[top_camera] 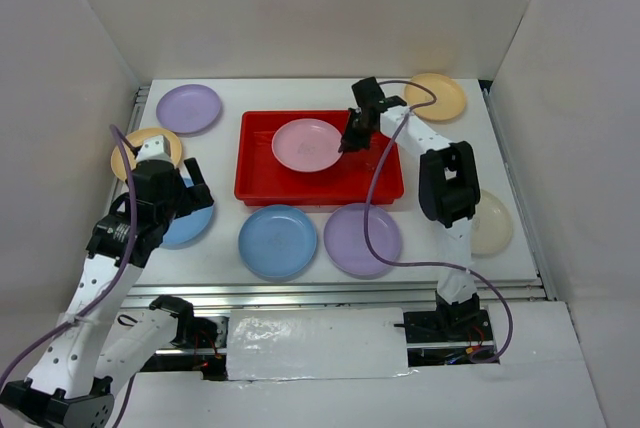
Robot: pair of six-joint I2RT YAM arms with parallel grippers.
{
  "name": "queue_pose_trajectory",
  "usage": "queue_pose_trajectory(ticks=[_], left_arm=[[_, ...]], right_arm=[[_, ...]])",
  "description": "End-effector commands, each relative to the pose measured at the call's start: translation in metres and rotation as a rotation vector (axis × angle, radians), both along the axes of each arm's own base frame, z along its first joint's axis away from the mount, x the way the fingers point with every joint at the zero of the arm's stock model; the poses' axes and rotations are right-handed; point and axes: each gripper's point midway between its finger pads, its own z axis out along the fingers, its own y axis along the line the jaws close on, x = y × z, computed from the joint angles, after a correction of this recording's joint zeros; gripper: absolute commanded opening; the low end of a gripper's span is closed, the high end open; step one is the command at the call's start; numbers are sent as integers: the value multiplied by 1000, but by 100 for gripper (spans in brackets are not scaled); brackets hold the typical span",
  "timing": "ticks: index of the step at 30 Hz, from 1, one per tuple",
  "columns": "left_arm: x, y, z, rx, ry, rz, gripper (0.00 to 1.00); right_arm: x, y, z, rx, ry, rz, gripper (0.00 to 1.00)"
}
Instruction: Place the plates into the plastic bin on the countertop
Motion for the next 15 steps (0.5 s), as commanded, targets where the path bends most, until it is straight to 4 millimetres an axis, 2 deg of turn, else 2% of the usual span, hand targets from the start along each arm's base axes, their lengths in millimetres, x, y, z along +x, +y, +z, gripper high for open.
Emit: queue_pose_trajectory(ticks=[1,3,4,6,7,8,9,10,11,12,14,15], left_arm=[[7,-1,4,10,-19,-2,99],[8,-1,3,10,-12,-3,99],[8,-2,3,12,-10,-5,99],[10,-2,1,13,-1,-7,99],[10,-2,0,14,0,-7,99],[10,-2,0,13,0,-8,99],[11,-3,-1,15,3,-9,99],[11,-2,-1,16,6,-8,99],[11,-2,-1,16,6,-8,99],[11,-2,-2,19,11,-7,99],[11,-2,-2,18,11,-8,99],[11,-2,-3,18,13,-4,99]], right_arm=[[28,-6,38,55,-119,-66,5],[25,-11,38,53,-115,-72,7],[24,-11,39,48,-117,-72,14],[19,-12,52,43,-138,-56,38],[18,-12,58,37,-148,-56,57],[17,-17,75,18,-183,-68,62],[17,-21,83,4,-200,-79,71],[17,-25,93,-10,-222,-86,85],[16,-32,113,-21,-262,-104,87],[17,-41,125,-24,-287,-122,100],[19,-57,151,-19,-352,-151,100],[27,-86,155,-50,-369,-226,100]])
